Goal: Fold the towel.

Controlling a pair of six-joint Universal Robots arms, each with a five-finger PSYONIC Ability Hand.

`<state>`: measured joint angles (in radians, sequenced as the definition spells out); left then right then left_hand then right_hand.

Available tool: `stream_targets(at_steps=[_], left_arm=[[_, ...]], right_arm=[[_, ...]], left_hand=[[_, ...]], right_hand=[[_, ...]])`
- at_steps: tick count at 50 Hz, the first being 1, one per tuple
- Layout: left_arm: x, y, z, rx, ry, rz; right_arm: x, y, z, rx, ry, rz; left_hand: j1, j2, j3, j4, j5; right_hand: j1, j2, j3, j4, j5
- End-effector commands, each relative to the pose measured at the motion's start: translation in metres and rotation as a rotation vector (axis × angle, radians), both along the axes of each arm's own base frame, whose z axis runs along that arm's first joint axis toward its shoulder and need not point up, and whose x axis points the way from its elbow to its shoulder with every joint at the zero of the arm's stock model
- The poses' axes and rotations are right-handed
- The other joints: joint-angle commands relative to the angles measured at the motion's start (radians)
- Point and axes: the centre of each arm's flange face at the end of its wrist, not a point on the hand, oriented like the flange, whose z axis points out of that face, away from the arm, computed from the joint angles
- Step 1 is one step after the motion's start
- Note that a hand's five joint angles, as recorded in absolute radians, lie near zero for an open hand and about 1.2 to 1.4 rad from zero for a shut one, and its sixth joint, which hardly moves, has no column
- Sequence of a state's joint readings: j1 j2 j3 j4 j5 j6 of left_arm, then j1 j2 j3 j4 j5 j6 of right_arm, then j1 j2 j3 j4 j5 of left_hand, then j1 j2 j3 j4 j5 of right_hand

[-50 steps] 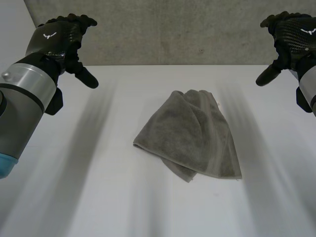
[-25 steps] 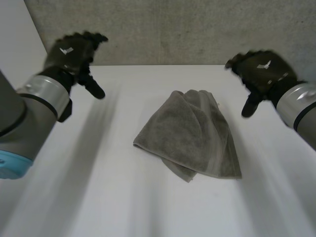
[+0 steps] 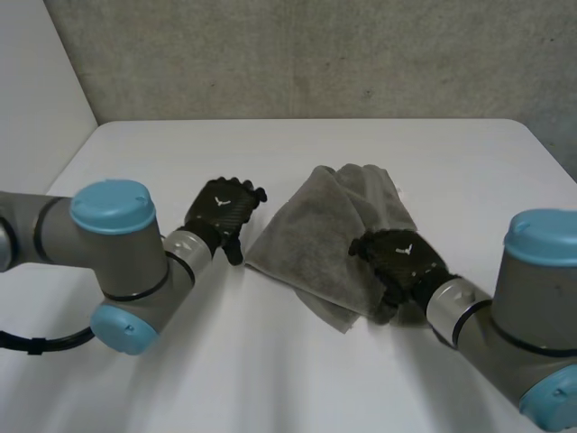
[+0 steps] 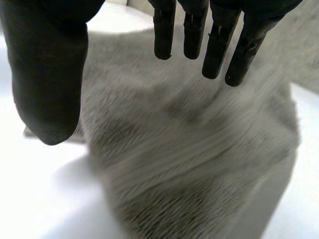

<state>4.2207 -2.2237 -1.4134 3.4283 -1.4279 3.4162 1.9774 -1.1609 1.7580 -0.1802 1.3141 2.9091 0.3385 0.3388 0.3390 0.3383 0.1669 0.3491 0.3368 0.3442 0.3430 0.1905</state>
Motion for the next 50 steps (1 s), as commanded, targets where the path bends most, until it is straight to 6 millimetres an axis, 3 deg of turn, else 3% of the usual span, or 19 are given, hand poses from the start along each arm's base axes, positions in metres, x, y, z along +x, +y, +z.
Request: stream_targets(at_steps=[1,7,12,23,30,32,34,40,42,43,45,50], left_arm=[[-0.004,-0.003,-0.022,0.04,-0.016,-0.026],[-0.005,-0.003,-0.032,0.056,-0.025,-0.028],[-0.006,-0.003,-0.032,0.055,-0.023,-0.027],[-0.015,0.0,-0.028,0.023,-0.006,-0.047],[-0.021,0.002,-0.028,-0.005,0.009,-0.061],[-0.024,0.004,-0.03,-0.002,0.008,-0.07],[-0.025,0.005,-0.03,-0.004,0.009,-0.073],[-0.027,0.005,-0.03,-0.006,0.01,-0.078],[-0.027,0.005,-0.03,-0.005,0.01,-0.078],[-0.027,0.005,-0.031,-0.004,0.009,-0.076],[-0.027,0.005,-0.031,-0.004,0.009,-0.076],[-0.028,0.004,-0.031,-0.005,0.012,-0.074]], right_arm=[[0.004,0.001,-0.024,0.032,0.027,0.008],[0.007,-0.002,-0.023,-0.004,0.02,0.001],[0.006,-0.008,-0.021,-0.049,0.009,-0.027],[0.004,-0.011,-0.02,-0.057,0.005,-0.037],[0.004,-0.011,-0.021,-0.053,0.007,-0.037],[0.004,-0.011,-0.021,-0.053,0.007,-0.037],[0.004,-0.011,-0.021,-0.051,0.007,-0.035],[0.004,-0.01,-0.021,-0.051,0.007,-0.034],[0.004,-0.01,-0.021,-0.051,0.007,-0.034],[0.004,-0.01,-0.021,-0.051,0.007,-0.034],[0.004,-0.012,-0.021,-0.054,0.006,-0.037],[0.003,-0.012,-0.006,-0.091,-0.015,-0.037]], left_hand=[[0.051,0.051,0.051,0.051,0.048],[0.054,0.054,0.054,0.054,0.051],[0.101,0.1,0.1,0.101,0.098],[0.154,0.154,0.153,0.154,0.151],[0.192,0.192,0.192,0.192,0.189],[0.198,0.198,0.197,0.198,0.195],[0.198,0.198,0.197,0.198,0.195],[0.198,0.198,0.197,0.198,0.195],[0.198,0.198,0.197,0.198,0.195],[0.198,0.198,0.197,0.198,0.195],[0.198,0.198,0.197,0.198,0.195],[0.201,0.201,0.2,0.201,0.198]], right_hand=[[0.027,0.039,0.031,0.033,0.011],[0.076,0.089,0.081,0.083,0.061],[0.434,0.446,0.439,0.44,0.418],[0.778,0.79,0.783,0.784,0.762],[0.781,0.794,0.786,0.787,0.765],[0.711,0.723,0.715,0.717,0.695],[0.389,0.402,0.394,0.396,0.374],[0.379,0.391,0.384,0.385,0.363],[0.63,0.642,0.634,0.636,0.614],[0.631,0.644,0.636,0.637,0.615],[1.045,1.057,1.05,1.051,1.029],[1.047,1.059,1.052,1.053,1.031]])
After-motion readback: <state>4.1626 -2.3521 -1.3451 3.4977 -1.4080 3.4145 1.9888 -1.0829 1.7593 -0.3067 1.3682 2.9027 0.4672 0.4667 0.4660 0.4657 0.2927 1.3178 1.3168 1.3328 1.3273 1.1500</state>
